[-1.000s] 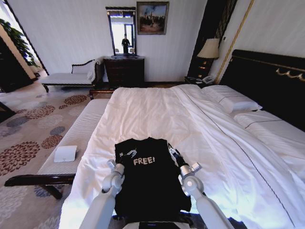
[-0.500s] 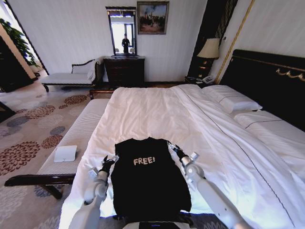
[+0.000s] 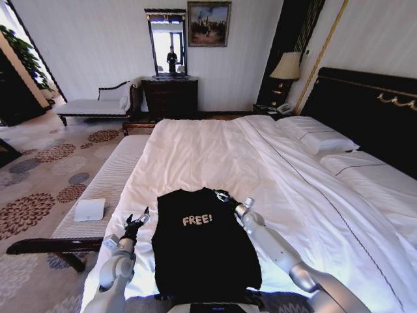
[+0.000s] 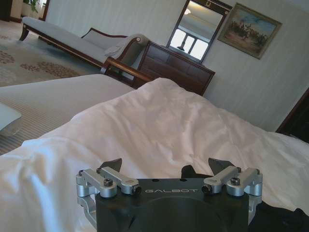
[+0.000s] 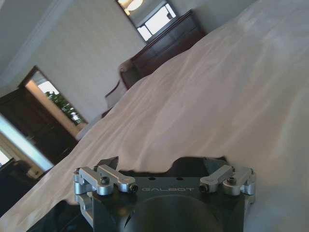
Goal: Fold the clothes on the bed.
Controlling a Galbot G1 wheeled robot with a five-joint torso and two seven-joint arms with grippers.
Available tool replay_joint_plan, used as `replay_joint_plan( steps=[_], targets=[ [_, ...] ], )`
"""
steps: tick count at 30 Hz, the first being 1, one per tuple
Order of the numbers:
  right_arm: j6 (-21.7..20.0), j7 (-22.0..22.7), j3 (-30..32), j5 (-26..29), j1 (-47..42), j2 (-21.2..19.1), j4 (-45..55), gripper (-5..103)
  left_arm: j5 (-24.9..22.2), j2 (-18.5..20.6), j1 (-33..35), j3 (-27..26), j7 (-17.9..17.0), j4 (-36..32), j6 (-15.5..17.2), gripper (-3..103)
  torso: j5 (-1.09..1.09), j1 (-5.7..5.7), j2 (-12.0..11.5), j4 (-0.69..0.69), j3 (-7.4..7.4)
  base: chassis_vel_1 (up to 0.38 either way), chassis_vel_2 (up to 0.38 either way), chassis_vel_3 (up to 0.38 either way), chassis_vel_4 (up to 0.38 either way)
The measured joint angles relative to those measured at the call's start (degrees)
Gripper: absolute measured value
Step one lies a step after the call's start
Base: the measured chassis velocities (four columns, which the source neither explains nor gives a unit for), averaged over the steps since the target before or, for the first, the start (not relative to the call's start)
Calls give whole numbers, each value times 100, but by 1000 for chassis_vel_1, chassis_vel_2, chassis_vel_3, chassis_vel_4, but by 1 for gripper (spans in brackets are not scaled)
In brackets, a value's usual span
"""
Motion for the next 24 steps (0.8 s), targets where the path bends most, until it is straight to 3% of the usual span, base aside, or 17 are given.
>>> replay_joint_plan(
  steps=[6,16,19,21,24],
  targets=[
    [57,81,231,-54,-150,-76,151,95,-2,-3,-17,5,-23,-2,-1,100,-1,0,0,0,0,0,0,0,0],
    [33,33,353,-292,-234,-55,-82,103,6,-43,-9,70,-40,-2,-1,100,0,-1,1,-1,0,0,0,0,0],
    [33,6,371,-329,-163,4,-271,91,5,-39,0,67,-43,-5,-2,100,-1,-1,1,0,0,0,0,0,0],
    [34,-4,373,-334,-151,12,-304,91,4,-39,5,63,-43,-5,-4,100,-1,0,0,0,0,0,0,0,0],
    [41,-44,389,-352,-129,34,-395,75,-1,-37,17,51,-43,7,-18,100,0,-1,0,0,0,0,0,0,0]
  ],
)
